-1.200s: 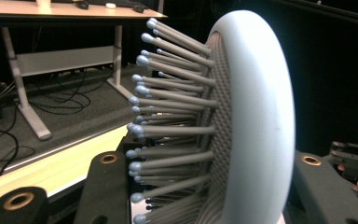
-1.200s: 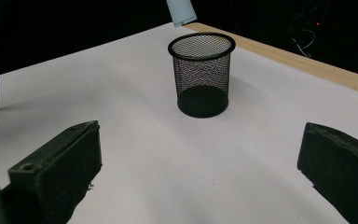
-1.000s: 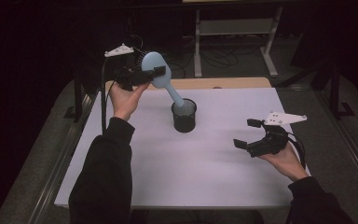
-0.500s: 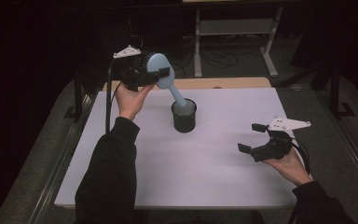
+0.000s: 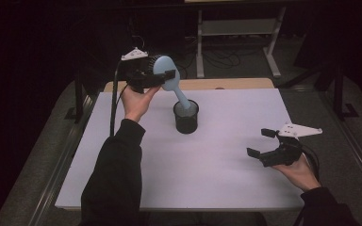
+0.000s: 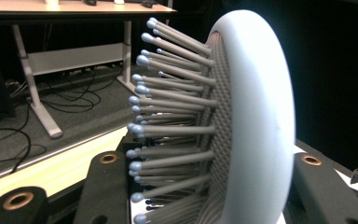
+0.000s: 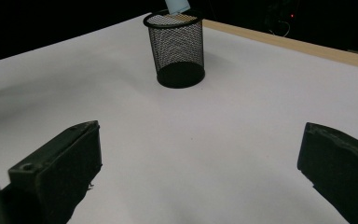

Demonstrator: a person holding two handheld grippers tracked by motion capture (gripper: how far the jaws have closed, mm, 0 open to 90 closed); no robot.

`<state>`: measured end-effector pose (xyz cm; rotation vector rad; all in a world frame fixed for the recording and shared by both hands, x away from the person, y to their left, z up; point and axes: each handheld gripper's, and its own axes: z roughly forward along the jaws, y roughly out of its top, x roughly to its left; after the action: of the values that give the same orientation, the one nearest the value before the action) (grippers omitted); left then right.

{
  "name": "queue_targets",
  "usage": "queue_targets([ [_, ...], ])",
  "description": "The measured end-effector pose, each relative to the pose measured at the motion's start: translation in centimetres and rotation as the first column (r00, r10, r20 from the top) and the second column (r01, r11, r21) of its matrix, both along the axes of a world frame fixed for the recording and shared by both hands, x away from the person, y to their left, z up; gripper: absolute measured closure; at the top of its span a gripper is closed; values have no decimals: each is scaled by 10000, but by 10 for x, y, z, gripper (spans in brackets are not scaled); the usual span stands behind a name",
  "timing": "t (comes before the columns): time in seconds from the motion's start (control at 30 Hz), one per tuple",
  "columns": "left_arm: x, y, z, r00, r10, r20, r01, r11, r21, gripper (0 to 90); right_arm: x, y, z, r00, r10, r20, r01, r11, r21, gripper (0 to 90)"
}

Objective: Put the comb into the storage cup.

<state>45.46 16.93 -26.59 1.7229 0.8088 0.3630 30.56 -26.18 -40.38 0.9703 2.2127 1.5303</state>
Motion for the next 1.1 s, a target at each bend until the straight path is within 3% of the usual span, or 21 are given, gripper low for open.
queue_targets([
  [0.17, 1, -2, -5, 10000, 58, -17, -58, 10000, -57, 514, -1, -3, -3, 10000, -76, -18, 76, 10000, -27, 0],
  [0.33, 3, -5, -14, 9999, 126, -94, -124, 9997, 219, 513, -4, -6, -5, 9998, -184, 19, 184, 9998, -21, 0],
  [0.6, 5, -7, -28, 9996, 88, -270, -83, 9998, 196, 513, -7, -11, -8, 9996, -290, 56, 290, 9996, -53, 0],
  [1.1, 7, -13, -46, 9986, 97, -520, -65, 9981, 621, 512, -11, -20, -10, 9984, -561, 114, 561, 9984, -12, 0],
])
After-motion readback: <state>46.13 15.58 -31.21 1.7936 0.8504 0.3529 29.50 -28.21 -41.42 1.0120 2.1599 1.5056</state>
